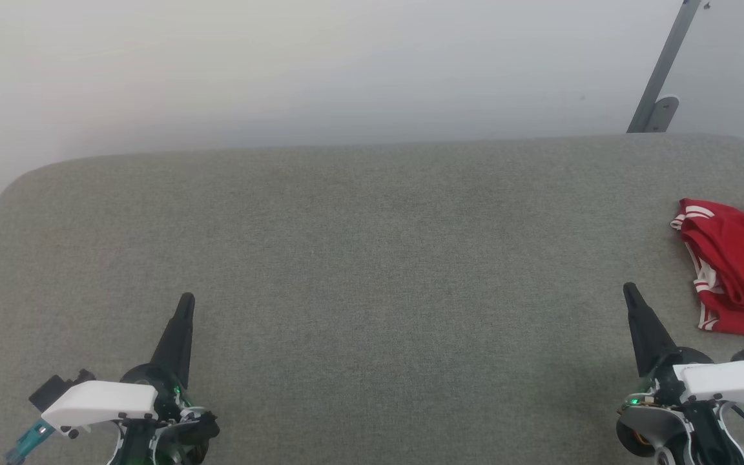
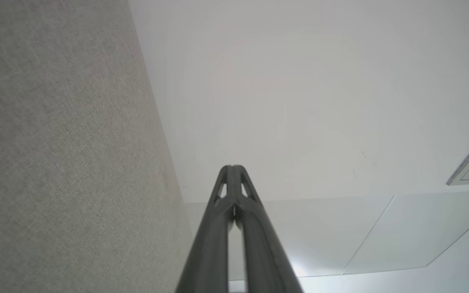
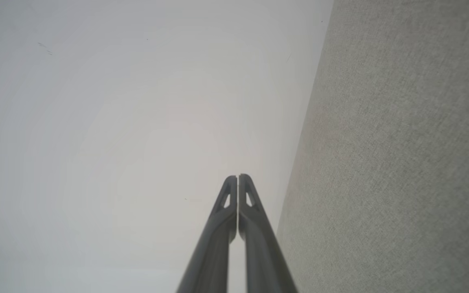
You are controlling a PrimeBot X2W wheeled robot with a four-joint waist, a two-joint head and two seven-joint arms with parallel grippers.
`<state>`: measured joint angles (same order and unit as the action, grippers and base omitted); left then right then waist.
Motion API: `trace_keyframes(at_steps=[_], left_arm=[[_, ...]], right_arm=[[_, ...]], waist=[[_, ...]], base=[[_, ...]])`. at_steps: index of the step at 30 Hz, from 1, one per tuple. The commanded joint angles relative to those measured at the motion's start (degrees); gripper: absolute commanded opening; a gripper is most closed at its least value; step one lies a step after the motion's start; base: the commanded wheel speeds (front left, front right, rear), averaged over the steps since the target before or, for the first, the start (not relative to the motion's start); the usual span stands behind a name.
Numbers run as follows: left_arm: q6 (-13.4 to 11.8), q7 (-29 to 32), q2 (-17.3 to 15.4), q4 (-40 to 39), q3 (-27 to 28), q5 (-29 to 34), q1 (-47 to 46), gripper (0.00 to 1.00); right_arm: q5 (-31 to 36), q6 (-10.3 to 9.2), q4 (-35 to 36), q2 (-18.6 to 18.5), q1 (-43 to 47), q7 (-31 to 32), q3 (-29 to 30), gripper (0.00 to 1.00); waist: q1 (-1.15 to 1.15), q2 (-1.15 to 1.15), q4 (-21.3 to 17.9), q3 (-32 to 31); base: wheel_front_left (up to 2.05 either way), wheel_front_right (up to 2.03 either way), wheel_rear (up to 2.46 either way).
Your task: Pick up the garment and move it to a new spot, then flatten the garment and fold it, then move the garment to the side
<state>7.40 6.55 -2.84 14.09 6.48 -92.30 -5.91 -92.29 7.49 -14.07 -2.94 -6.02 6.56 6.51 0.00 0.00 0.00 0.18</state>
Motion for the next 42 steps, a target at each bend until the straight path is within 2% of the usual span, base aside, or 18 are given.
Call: trace_keyframes(at_steps=[1, 42], left_arm=[[0.16, 0.2, 0.13, -0.07, 0.18, -0.17, -0.64, 0.0], [0.16, 0.18, 0.13, -0.08, 0.15, -0.2, -0.64, 0.0]], right_arm=[[-0.22, 0.0, 0.17, 0.2, -0.36, 0.11, 0.08, 0.0], [-0.23, 0.0, 0.17, 0.19, -0.33, 0.1, 0.05, 0.0]], waist=[[0.0, 0.0, 0.0, 0.0], [0.0, 0.0, 0.0, 0.0]], base=[[0.0, 0.0, 0.0], [0.0, 0.0, 0.0]])
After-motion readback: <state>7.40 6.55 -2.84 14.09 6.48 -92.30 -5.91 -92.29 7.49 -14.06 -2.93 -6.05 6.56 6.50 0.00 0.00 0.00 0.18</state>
